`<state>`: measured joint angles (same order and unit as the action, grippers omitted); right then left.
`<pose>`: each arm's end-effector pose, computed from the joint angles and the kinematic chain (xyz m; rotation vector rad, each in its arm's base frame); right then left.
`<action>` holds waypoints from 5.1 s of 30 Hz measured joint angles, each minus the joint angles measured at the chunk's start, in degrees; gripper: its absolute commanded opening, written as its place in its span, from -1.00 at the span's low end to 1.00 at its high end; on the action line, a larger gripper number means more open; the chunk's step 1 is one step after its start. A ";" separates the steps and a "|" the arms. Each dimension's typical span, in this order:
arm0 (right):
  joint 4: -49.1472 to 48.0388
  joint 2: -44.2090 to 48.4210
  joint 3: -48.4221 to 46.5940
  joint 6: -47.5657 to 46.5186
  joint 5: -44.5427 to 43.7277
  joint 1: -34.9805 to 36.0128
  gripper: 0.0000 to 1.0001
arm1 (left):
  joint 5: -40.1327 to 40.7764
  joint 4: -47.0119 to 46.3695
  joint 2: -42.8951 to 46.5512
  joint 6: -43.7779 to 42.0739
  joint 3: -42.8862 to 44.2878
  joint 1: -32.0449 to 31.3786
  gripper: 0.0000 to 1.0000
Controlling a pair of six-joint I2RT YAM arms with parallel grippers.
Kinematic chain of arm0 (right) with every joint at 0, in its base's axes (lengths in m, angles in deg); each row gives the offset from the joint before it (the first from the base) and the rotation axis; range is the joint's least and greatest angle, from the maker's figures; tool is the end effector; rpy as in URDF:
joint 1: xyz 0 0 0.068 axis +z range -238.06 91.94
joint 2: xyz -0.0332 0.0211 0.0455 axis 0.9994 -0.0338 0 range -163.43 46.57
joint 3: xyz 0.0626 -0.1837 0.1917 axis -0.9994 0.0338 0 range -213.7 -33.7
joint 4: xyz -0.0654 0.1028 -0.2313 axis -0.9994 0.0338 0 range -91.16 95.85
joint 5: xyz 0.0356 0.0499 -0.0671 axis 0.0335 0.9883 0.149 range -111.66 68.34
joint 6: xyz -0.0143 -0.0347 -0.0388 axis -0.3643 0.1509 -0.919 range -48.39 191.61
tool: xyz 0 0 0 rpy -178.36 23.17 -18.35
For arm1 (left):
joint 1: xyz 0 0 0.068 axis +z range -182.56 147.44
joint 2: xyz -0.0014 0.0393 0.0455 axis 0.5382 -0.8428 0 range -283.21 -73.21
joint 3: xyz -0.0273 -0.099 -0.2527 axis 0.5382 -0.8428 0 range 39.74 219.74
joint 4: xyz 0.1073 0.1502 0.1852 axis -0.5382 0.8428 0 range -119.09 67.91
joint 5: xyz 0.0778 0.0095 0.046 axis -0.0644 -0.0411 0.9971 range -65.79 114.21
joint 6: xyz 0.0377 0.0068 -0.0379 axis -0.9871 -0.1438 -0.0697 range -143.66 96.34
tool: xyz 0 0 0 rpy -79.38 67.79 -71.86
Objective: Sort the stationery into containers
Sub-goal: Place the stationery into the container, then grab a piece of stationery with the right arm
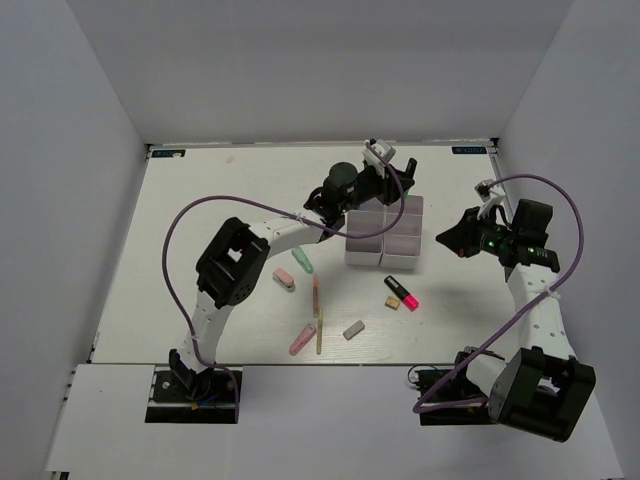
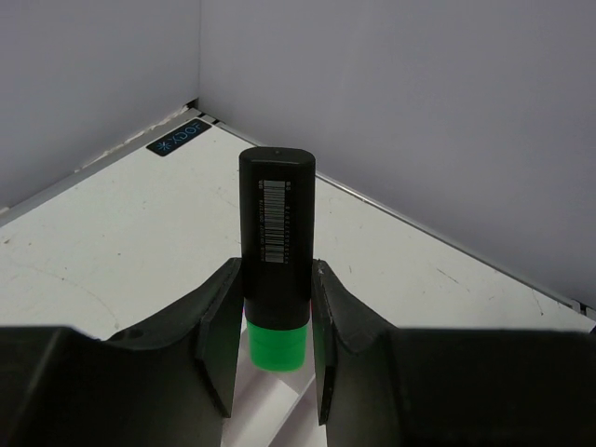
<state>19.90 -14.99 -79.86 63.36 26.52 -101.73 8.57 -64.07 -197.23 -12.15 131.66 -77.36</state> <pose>0.2248 -0.0273 0.2803 -0.3551 2.0137 0.6843 0.3589 -0.3698 0.2583 0.6753 1.4577 -0.9815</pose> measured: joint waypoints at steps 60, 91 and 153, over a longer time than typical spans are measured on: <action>4.90 -4.87 -1.53 -3.19 22.40 -6.32 -0.70 | 6.80 18.23 9.31 -4.02 -2.12 -6.01 -0.36; 15.56 -11.13 3.39 -9.77 -38.14 37.33 0.16 | 21.92 73.29 84.17 13.97 -60.50 26.69 0.89; 9.64 -8.79 -6.69 -13.53 -22.97 41.22 -1.00 | 11.93 70.31 87.27 13.35 -62.07 32.74 0.93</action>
<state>29.54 -23.78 -86.54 49.83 3.55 -60.51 20.51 6.24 -109.96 1.20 69.58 -44.62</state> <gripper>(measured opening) 0.327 0.958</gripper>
